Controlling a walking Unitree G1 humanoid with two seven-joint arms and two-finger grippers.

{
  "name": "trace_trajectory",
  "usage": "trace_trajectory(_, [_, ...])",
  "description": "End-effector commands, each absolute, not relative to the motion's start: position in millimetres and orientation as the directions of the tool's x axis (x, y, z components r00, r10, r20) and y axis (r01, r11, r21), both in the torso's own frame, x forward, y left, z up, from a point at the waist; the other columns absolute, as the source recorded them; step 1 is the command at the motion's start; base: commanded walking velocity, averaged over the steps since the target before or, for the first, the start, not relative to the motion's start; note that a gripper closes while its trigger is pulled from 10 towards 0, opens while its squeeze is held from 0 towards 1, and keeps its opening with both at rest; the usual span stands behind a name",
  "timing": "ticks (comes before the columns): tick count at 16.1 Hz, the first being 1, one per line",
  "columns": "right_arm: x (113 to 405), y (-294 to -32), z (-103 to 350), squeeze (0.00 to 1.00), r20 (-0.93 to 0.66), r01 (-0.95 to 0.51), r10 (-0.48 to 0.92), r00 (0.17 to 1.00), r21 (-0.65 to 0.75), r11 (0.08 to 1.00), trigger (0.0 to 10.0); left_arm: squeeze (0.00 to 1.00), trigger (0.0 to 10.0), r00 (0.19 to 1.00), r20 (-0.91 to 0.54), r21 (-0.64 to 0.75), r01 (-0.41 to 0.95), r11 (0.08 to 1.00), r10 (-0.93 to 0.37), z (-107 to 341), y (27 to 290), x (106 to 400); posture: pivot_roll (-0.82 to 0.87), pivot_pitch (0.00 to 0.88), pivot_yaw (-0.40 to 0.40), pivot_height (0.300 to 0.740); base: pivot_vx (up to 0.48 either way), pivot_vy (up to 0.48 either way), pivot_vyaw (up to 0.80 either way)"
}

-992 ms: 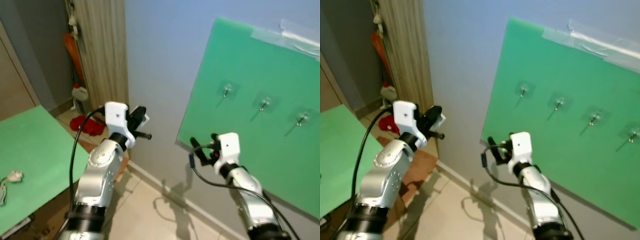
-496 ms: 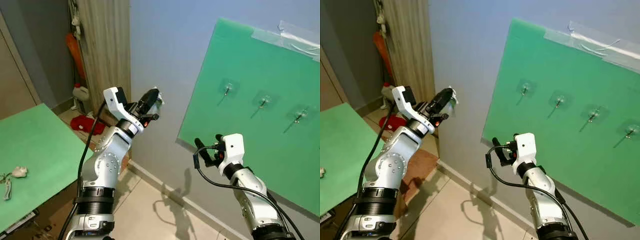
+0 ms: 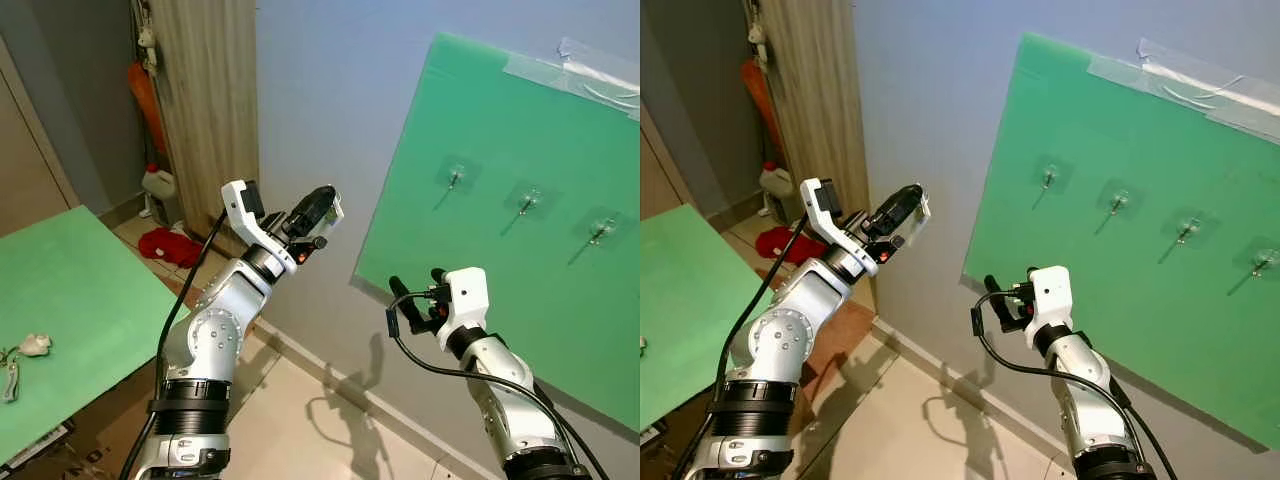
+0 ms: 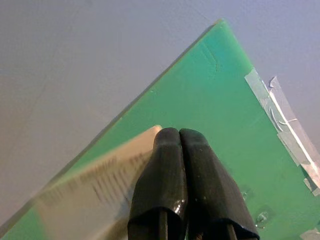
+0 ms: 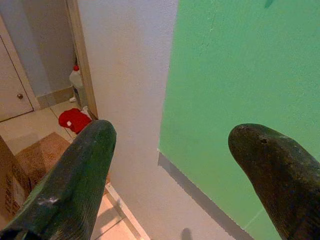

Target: Hang keys on a hook

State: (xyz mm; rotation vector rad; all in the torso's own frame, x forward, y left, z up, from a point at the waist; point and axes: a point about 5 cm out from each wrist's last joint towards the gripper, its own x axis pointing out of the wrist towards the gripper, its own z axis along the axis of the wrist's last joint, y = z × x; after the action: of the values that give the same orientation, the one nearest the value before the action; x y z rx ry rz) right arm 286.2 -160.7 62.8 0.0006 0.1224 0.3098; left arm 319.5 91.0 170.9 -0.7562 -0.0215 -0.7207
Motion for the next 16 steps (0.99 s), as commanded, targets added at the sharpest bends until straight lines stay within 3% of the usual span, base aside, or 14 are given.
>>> trace_trajectory(1, [286,-162,62,0.00,-0.132,-0.299,0.298,0.945,0.011,0.954,10.0,0.40,0.0,0.742,0.283,-0.610,0.629,0.483,-0.608,176,88,319,-0.02,0.000,-0.080,0.736,0.000,0.000,0.00])
trace_trajectory(4, [285,-161,62,0.00,-0.131,-0.297,0.296,0.946,0.010,0.955,10.0,0.40,0.0,0.759,0.233,-0.567,0.614,0.549,-0.608,173,89,321,-0.03,0.000,-0.076,0.736,0.000,0.000,0.00])
trace_trajectory(5, [284,-161,61,0.00,-0.133,-0.295,0.293,0.947,0.010,0.956,10.0,0.40,0.0,0.801,0.165,-0.482,0.575,0.661,-0.576,168,91,327,-0.03,0.000,-0.074,0.736,0.000,0.000,0.00])
trace_trajectory(6, [284,-161,60,0.00,-0.134,-0.293,0.291,0.947,0.011,0.956,10.0,0.41,0.0,0.854,0.087,-0.316,0.512,0.799,-0.512,164,96,333,-0.03,0.000,-0.073,0.736,0.000,0.000,0.00])
trace_trajectory(7, [283,-161,60,0.00,-0.136,-0.292,0.291,0.947,0.012,0.956,10.0,0.41,0.0,0.890,0.026,-0.057,0.456,0.888,-0.455,161,99,338,-0.03,0.000,-0.069,0.736,0.000,0.000,0.00])
trace_trajectory(8, [283,-161,60,0.00,-0.137,-0.292,0.291,0.947,0.013,0.956,10.0,0.40,0.0,0.895,0.027,0.028,0.445,0.895,-0.446,162,100,338,-0.03,0.000,-0.068,0.736,0.000,0.000,0.00])
trace_trajectory(13, [283,-163,59,0.00,-0.136,-0.292,0.291,0.947,0.013,0.956,10.0,0.42,0.0,0.880,0.091,0.119,0.455,0.883,-0.466,170,94,338,-0.03,0.000,-0.065,0.736,0.000,0.000,0.00])
trace_trajectory(16, [283,-164,59,0.00,-0.143,-0.295,0.293,0.945,0.008,0.955,10.0,0.43,0.0,0.845,0.137,0.121,0.503,0.856,-0.516,173,87,333,-0.03,0.000,-0.067,0.736,0.000,-0.472,0.00])
